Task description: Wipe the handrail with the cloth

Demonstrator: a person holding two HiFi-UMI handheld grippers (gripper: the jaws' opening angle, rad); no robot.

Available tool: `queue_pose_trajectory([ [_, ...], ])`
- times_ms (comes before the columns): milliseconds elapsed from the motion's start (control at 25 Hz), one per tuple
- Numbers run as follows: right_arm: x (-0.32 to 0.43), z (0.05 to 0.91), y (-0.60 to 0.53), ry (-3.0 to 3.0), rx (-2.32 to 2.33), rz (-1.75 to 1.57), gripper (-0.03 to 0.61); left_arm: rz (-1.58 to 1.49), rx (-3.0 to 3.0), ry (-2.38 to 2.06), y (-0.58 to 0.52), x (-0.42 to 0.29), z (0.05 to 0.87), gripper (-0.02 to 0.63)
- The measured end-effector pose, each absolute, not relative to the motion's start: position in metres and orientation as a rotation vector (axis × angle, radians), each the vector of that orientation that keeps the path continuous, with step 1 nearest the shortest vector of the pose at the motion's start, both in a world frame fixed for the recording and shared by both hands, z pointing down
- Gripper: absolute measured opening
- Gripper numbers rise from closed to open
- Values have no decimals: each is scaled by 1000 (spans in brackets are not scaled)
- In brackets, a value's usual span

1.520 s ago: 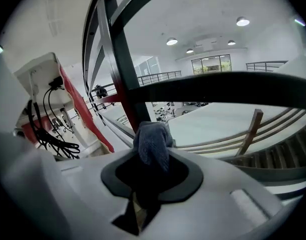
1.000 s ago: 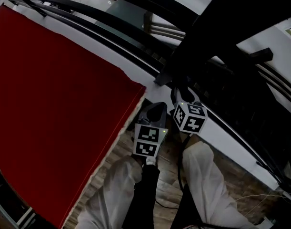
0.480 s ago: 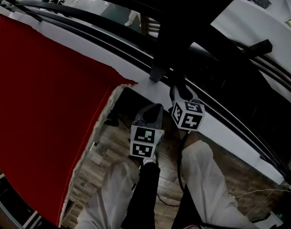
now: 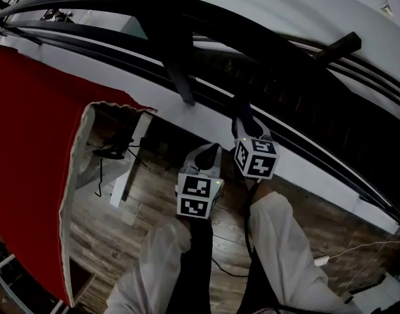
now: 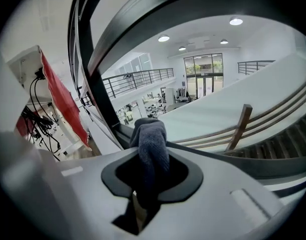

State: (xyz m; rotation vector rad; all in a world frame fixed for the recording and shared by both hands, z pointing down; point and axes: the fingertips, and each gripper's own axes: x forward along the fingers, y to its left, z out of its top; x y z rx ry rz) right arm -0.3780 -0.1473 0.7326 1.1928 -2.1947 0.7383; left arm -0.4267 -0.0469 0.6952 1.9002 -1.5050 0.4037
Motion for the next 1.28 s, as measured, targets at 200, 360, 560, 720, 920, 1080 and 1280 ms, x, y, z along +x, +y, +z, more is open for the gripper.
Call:
queue_pose_trajectory([
  [200, -336, 728, -142, -2183, 1240, 759, 74, 431, 1954, -1466, -50, -386, 688, 3],
  [360, -302, 727, -138, -2172, 1280, 775, 74, 438, 1982, -1446, -54, -357, 682, 3],
  [560, -252, 728, -134, -2156, 1332, 789, 74, 457, 2013, -1416, -54, -318, 681, 3],
  [720, -210, 729, -129, -2133, 1386, 807, 74, 481, 2038, -1372, -52, -281, 683, 3],
  [920, -154, 729, -121, -2099, 1461, 824, 74, 513, 2089, -1310, -47, -232, 684, 3],
  [1080, -107, 728, -117, -2070, 1525, 837, 74, 522, 2124, -1262, -44, -188, 683, 3],
  [1280, -49, 728, -110, -2025, 1597, 853, 74, 540, 2167, -1205, -38, -139, 682, 3],
])
